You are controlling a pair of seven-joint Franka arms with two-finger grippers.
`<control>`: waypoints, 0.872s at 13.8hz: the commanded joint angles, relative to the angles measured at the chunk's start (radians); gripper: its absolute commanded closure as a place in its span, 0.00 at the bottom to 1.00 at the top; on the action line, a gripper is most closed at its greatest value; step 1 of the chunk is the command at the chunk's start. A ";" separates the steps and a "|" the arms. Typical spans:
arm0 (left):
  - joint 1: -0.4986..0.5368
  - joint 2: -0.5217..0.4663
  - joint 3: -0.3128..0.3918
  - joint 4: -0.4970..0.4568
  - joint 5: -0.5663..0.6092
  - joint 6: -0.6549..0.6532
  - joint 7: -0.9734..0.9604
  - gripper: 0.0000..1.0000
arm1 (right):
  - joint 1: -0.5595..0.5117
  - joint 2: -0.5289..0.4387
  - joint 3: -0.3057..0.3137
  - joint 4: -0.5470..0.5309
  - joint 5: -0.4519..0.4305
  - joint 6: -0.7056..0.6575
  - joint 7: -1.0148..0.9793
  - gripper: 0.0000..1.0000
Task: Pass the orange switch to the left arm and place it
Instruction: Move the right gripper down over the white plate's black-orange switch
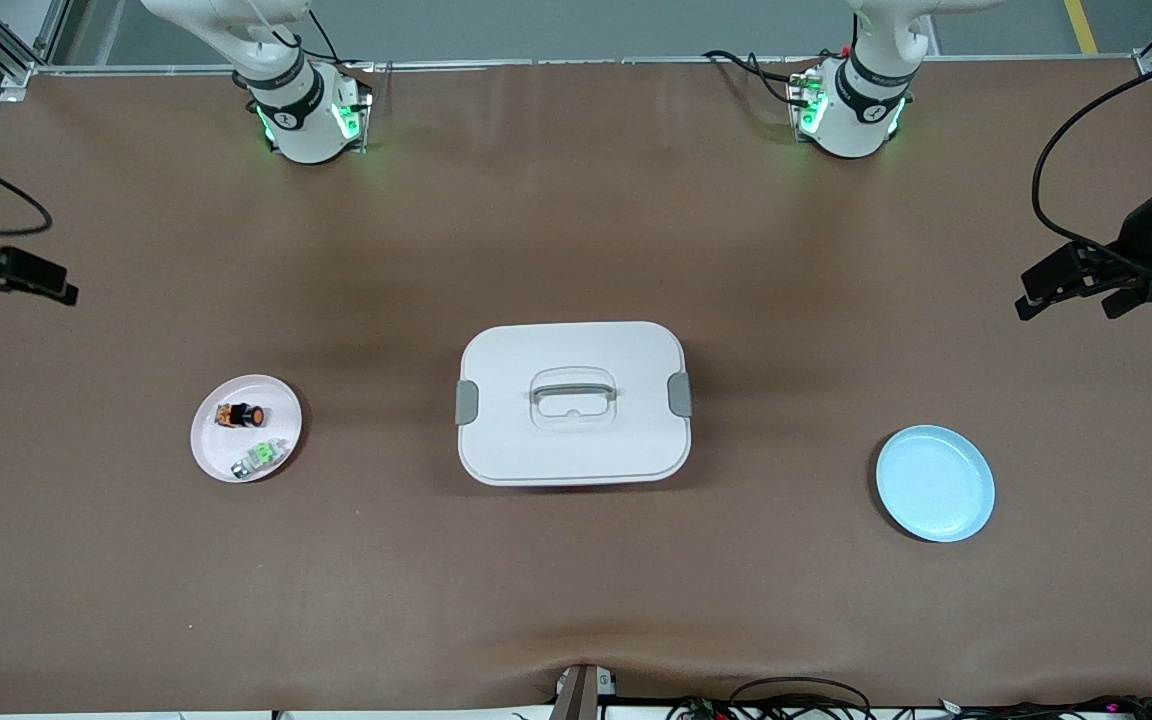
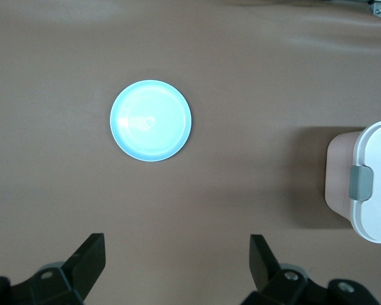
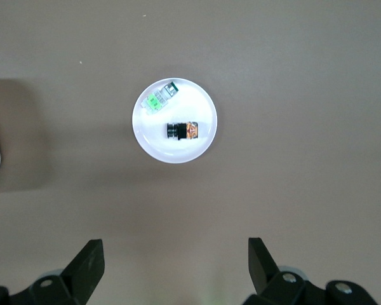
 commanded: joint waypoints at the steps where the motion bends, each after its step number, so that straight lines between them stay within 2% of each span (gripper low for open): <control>1: 0.003 0.010 0.000 0.022 -0.002 -0.017 0.022 0.00 | 0.009 0.058 0.006 0.014 0.001 0.038 -0.007 0.00; 8: 0.005 0.011 0.000 0.020 -0.002 -0.017 0.023 0.00 | 0.006 0.202 0.006 -0.004 0.006 0.116 -0.004 0.00; 12: 0.003 0.011 0.000 0.020 -0.002 -0.017 0.022 0.00 | 0.007 0.201 0.006 -0.160 0.008 0.283 0.000 0.00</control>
